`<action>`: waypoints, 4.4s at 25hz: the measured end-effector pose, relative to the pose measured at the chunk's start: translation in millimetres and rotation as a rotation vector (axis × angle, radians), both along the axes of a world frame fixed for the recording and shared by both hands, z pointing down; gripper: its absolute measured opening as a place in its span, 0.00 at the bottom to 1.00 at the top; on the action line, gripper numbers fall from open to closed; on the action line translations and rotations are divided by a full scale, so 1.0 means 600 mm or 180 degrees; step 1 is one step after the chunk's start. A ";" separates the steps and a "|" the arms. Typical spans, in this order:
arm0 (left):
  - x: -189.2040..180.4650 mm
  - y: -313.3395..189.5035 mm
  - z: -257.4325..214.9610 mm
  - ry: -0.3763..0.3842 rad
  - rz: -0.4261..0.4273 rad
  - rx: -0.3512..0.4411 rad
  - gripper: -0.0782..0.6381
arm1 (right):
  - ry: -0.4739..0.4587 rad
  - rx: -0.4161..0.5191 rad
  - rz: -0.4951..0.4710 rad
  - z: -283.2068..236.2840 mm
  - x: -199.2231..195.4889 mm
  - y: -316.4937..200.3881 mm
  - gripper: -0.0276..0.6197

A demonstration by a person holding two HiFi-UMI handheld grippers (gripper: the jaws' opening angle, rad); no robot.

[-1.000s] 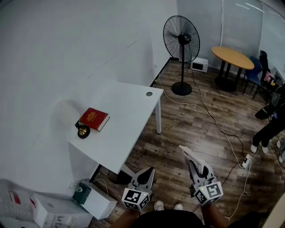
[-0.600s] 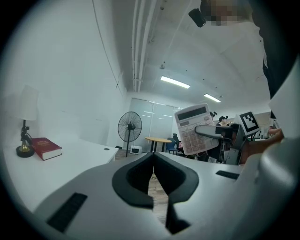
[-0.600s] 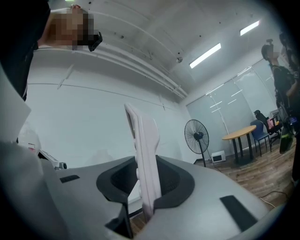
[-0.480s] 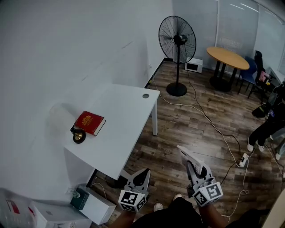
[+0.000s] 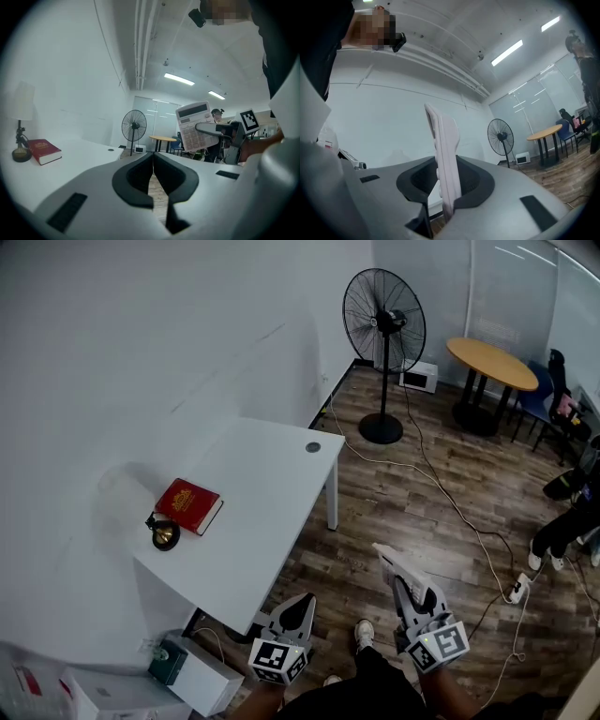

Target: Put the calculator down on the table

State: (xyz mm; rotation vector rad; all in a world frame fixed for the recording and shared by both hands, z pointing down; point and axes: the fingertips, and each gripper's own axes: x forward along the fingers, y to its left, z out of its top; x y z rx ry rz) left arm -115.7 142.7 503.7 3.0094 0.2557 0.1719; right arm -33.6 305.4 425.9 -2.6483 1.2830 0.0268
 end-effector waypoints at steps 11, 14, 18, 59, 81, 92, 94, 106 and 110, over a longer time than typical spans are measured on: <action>0.156 -0.033 -0.024 0.0021 -0.0306 0.0100 0.14 | 0.0045 -0.0115 -0.0250 -0.007 0.171 -0.047 0.21; 0.195 -0.038 -0.026 0.0015 -0.0377 0.0116 0.14 | 0.0051 -0.0113 -0.0343 -0.011 0.218 -0.057 0.21; 0.243 -0.043 -0.020 -0.0053 -0.0501 0.0110 0.14 | 0.0042 -0.0085 -0.0442 -0.012 0.280 -0.064 0.21; 0.379 -0.452 0.004 -0.0053 -0.1538 -0.0171 0.14 | -0.0050 -0.0115 -0.1584 -0.001 0.476 -0.552 0.21; 0.298 -0.564 0.060 -0.0231 -0.2274 -0.0385 0.14 | -0.0607 -0.0588 -0.2371 0.091 0.411 -0.738 0.21; 0.306 -0.553 0.069 -0.0408 -0.2534 -0.0195 0.14 | -0.1266 -0.0982 -0.2704 0.197 0.418 -0.778 0.21; 0.309 -0.549 0.072 -0.0414 -0.2551 -0.0188 0.14 | -0.1422 -0.1096 -0.2769 0.220 0.417 -0.787 0.21; 0.278 -0.564 0.108 -0.0598 -0.2850 -0.0086 0.14 | -0.2575 -0.1795 -0.3016 0.372 0.347 -0.822 0.21; 0.268 -0.561 0.118 -0.0653 -0.2933 -0.0112 0.14 | -0.3130 -0.1861 -0.3026 0.415 0.324 -0.826 0.21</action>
